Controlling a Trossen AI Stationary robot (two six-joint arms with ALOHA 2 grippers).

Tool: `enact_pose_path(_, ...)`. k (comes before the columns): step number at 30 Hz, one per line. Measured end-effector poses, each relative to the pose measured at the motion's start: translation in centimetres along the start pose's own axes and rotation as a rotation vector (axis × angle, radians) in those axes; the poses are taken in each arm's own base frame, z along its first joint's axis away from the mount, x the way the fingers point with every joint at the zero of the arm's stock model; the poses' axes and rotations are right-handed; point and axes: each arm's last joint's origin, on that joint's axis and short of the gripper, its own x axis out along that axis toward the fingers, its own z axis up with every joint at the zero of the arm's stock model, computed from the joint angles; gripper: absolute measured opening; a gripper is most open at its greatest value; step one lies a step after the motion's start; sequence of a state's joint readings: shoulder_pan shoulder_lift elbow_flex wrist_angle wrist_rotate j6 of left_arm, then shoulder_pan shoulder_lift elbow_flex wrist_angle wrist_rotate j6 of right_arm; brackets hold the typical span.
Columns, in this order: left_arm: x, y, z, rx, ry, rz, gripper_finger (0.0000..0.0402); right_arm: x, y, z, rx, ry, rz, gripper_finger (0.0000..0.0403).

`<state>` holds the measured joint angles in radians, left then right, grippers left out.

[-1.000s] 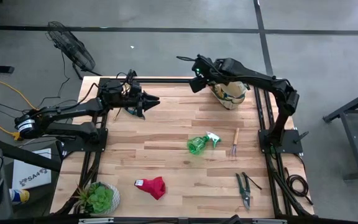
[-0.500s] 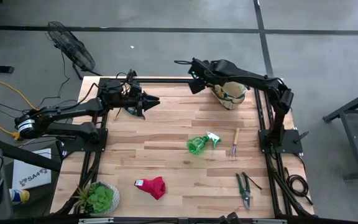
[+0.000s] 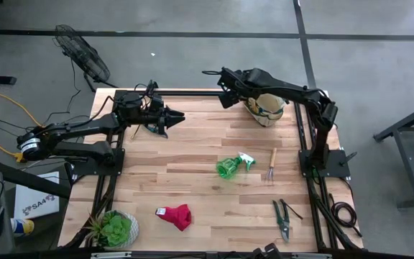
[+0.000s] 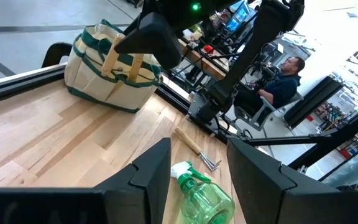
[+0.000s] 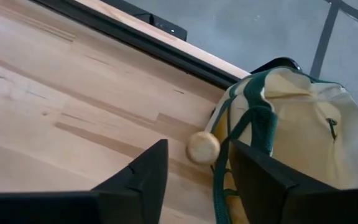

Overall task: Pick & Place Garden tools in Gardening bag
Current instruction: Put the gardening trowel into the gardening bag

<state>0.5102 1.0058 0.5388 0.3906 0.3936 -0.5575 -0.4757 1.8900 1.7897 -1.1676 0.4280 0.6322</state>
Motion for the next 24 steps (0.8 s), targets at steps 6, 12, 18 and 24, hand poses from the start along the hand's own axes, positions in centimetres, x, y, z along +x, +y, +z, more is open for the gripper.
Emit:
enact_pose_path(6, 0.0, 0.0, 0.0, 0.000, 0.000, 0.000, 0.0154, 0.3, -0.5, 0.3, -0.021, 0.008, -0.012, 0.0093)
enact_pose_path(12, 0.0, 0.0, 0.0, 0.000, 0.000, 0.000, 0.0154, 0.3, -0.8, 0.4, -0.045, 0.003, -0.028, 0.0053)
enact_pose_path(18, 0.0, 0.0, 0.0, 0.001, -0.001, 0.001, 0.0154, 0.4, -1.2, 0.5, -0.040, -0.015, -0.074, 0.0059)
enact_pose_path(24, 0.0, 0.0, 0.0, -0.001, -0.002, 0.002, 0.0154, 0.6, -2.0, 0.7, -0.037, 0.006, -0.103, 0.0053)
